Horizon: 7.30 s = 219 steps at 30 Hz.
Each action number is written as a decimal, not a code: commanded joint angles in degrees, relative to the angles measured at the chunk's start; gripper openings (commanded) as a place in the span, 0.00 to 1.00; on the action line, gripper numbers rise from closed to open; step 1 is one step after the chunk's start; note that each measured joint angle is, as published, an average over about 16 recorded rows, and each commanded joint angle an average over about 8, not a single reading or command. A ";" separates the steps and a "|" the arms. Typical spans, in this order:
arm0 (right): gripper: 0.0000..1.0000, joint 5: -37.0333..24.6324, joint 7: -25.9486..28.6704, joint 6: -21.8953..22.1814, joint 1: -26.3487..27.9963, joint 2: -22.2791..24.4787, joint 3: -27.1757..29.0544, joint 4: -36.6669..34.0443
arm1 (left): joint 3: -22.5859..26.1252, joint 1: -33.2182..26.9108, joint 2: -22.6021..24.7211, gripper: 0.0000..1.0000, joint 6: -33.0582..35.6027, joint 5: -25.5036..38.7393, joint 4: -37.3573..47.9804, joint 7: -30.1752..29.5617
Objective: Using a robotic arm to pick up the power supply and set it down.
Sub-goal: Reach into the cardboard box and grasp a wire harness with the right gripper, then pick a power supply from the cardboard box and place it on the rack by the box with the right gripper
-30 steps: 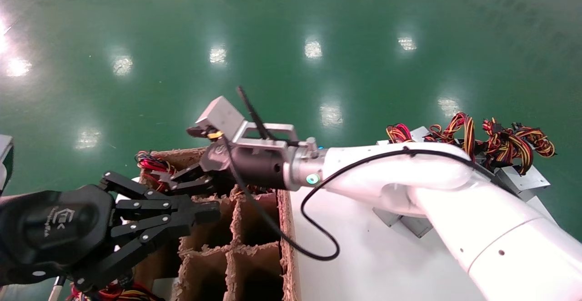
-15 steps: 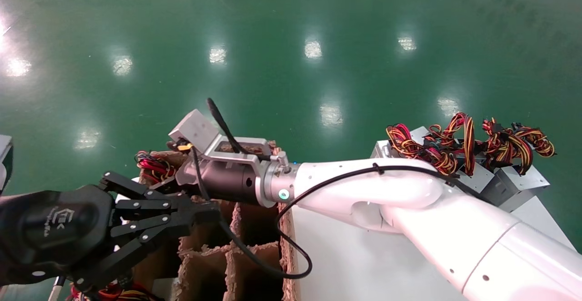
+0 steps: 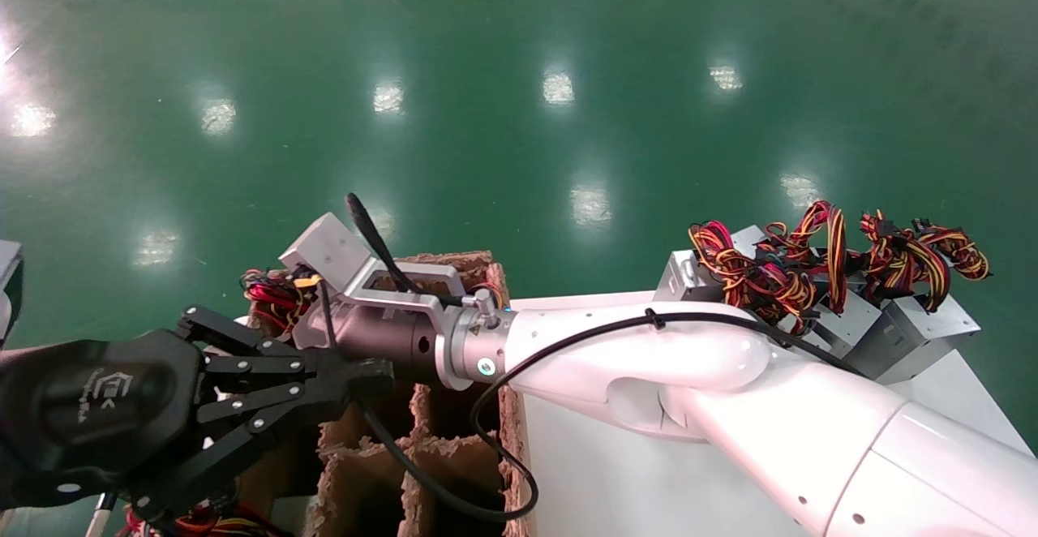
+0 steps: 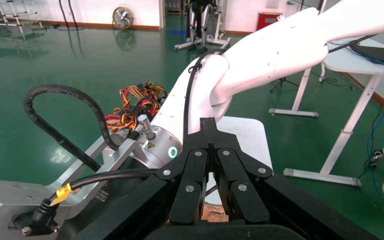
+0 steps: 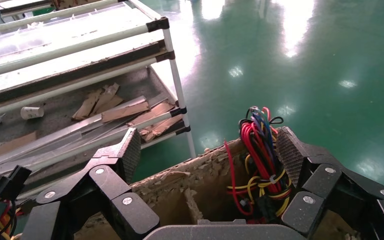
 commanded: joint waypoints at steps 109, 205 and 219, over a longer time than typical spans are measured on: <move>0.00 30.24 -23.77 -30.59 -1.83 2.03 -3.03 -20.34 | 0.01 0.00 0.00 0.00 0.00 0.00 0.00 0.00; 0.00 54.59 -43.37 -15.47 -15.52 63.12 18.81 30.36 | 0.01 0.00 0.00 0.00 0.00 -0.01 0.00 0.01; 0.00 63.52 -46.62 -19.06 -21.17 77.09 17.80 30.07 | 0.01 0.00 0.00 0.00 0.00 -0.01 0.00 0.01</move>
